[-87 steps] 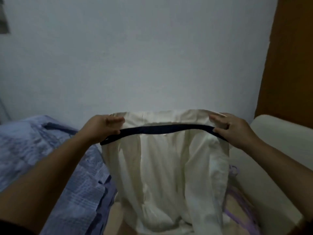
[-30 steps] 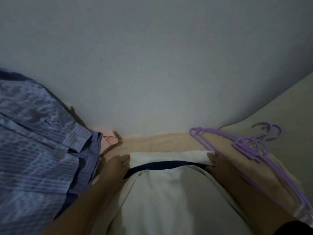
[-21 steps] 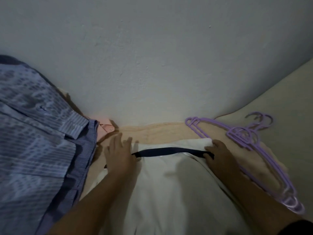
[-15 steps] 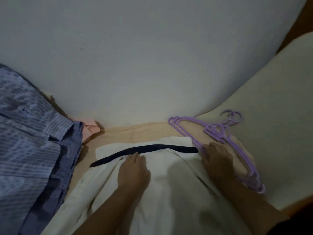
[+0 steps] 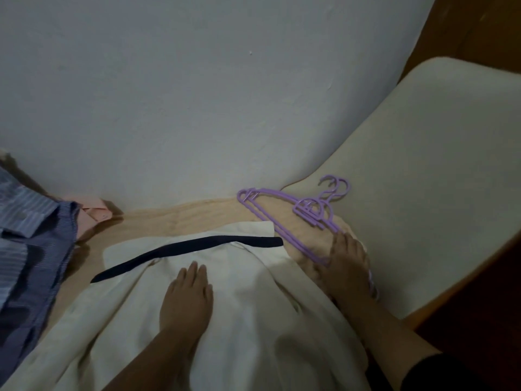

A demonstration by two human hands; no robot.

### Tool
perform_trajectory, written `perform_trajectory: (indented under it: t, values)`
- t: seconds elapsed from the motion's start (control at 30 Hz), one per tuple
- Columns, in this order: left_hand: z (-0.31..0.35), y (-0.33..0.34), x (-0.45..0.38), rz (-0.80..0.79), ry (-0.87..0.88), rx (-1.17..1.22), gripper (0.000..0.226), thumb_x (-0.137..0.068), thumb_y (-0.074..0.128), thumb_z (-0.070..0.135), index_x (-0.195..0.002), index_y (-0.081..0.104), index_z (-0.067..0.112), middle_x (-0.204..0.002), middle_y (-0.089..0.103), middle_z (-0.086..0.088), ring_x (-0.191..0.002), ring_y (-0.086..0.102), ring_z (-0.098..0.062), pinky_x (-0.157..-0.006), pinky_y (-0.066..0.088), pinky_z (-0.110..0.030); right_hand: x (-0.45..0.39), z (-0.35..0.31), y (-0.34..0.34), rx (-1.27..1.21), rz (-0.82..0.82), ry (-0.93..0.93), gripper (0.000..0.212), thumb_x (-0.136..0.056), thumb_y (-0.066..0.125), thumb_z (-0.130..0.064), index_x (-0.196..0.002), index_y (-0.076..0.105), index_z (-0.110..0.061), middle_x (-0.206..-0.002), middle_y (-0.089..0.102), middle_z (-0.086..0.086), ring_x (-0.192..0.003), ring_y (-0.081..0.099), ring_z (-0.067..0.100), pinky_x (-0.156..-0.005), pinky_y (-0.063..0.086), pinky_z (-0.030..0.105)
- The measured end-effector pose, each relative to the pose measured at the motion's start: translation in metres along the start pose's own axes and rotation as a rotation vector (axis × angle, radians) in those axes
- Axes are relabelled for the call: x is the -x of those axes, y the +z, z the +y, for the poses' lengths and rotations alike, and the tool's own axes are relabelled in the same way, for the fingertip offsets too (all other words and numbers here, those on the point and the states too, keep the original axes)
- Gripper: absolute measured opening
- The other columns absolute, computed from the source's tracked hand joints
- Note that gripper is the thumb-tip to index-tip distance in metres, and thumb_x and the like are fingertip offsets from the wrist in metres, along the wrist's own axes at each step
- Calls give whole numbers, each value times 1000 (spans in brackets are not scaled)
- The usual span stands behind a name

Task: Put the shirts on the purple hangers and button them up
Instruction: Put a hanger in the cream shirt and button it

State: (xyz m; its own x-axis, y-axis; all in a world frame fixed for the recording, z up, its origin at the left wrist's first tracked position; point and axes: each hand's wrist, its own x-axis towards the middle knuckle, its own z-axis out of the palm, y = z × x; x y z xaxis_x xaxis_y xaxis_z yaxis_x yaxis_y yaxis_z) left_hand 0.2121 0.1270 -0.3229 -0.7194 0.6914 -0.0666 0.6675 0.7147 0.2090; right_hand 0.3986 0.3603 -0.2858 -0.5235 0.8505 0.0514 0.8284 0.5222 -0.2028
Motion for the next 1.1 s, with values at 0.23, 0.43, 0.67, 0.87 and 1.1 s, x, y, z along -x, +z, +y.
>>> perform_trajectory:
  t: [0.23, 0.43, 0.67, 0.87, 1.1]
  values:
    - [-1, 7, 4, 16, -15, -15, 64, -95, -2, 41, -154, 12, 18, -162, 8, -2, -148, 8, -19, -118, 8, -31, 2, 0, 1, 71, 96, -43, 79, -66, 40, -50, -123, 51, 4, -117, 55, 28, -102, 54, 43, -85, 45, 51]
    - [-2, 7, 5, 16, -18, 27, 59, -99, 5, 41, -154, 11, 19, -162, 7, 0, -149, 6, -17, -118, 5, -30, 7, -4, -5, -5, 88, -11, 84, -58, 39, -50, -123, 52, 1, -114, 56, 25, -102, 56, 41, -84, 43, 57]
    - [-11, 2, 0, -4, 40, 93, 55, -103, 22, 37, -154, 13, 19, -162, 8, -1, -148, 7, -18, -118, 8, -30, 2, -19, -9, -118, 99, -135, 85, -68, 60, -64, -123, 53, 0, -116, 55, 22, -102, 54, 40, -82, 49, 52]
    - [-46, -21, 12, 208, 124, 251, 35, -93, 47, 27, -123, 65, 23, -139, 54, 1, -133, 43, -15, -110, 24, -22, 2, -53, -30, -182, -78, -274, 100, -66, 76, -34, -147, 23, -7, -143, 33, 17, -129, 33, 35, -100, 37, 53]
    - [-108, -44, 28, 313, -55, 296, 39, -83, 42, 26, -102, 74, 14, -122, 63, -8, -112, 57, -27, -98, 45, -34, 19, -78, -31, 11, -258, -357, 102, -68, 72, -49, -146, 18, -14, -147, 23, 8, -135, 26, 26, -107, 28, 50]
